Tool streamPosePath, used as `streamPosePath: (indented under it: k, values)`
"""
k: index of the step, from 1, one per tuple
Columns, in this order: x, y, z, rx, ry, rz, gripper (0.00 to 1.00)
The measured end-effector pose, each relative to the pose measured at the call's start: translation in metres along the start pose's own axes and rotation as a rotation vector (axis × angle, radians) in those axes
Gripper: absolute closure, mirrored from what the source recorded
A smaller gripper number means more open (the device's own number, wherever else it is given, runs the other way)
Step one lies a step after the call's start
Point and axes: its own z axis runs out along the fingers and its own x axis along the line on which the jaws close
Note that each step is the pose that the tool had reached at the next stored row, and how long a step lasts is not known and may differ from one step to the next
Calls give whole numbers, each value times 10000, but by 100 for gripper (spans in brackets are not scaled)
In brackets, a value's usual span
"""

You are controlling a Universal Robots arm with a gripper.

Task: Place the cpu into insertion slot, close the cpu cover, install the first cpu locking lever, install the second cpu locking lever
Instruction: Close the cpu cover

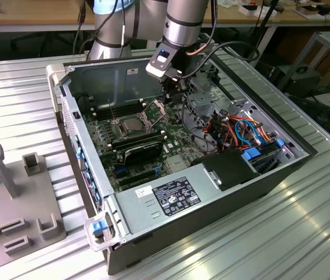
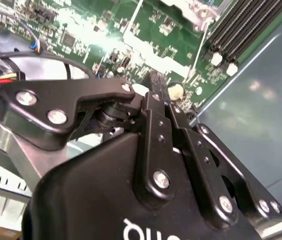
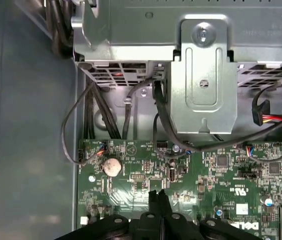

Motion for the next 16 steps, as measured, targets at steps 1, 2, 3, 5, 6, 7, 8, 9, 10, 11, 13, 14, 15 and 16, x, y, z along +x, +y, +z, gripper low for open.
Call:
streamPosePath:
  k: [1, 2, 3, 5, 6, 7, 8, 9, 10, 11, 13, 14, 15, 16]
  values:
    - [0, 14, 11, 1, -1, 0, 89]
    - [0, 23, 24, 0, -1, -1, 89]
    - [0, 22, 35, 5, -3, 1, 89]
    - [1, 20, 80, 12, -2, 0, 89]
    - [1, 19, 97, 15, -2, 0, 89]
    - [1, 19, 103, 17, -1, -1, 89]
    - [1, 18, 104, 20, -3, -2, 89]
    - [1, 13, 105, 22, -5, 0, 89]
    - [1, 5, 107, 22, -2, 0, 89]
    - [1, -6, 106, 22, -2, -1, 89]
    - [2, -24, 105, 23, -2, 0, 89]
    - [2, -33, 105, 23, -2, 0, 89]
    - [2, -40, 105, 23, -2, 0, 89]
    - [2, -50, 105, 24, -2, 0, 89]
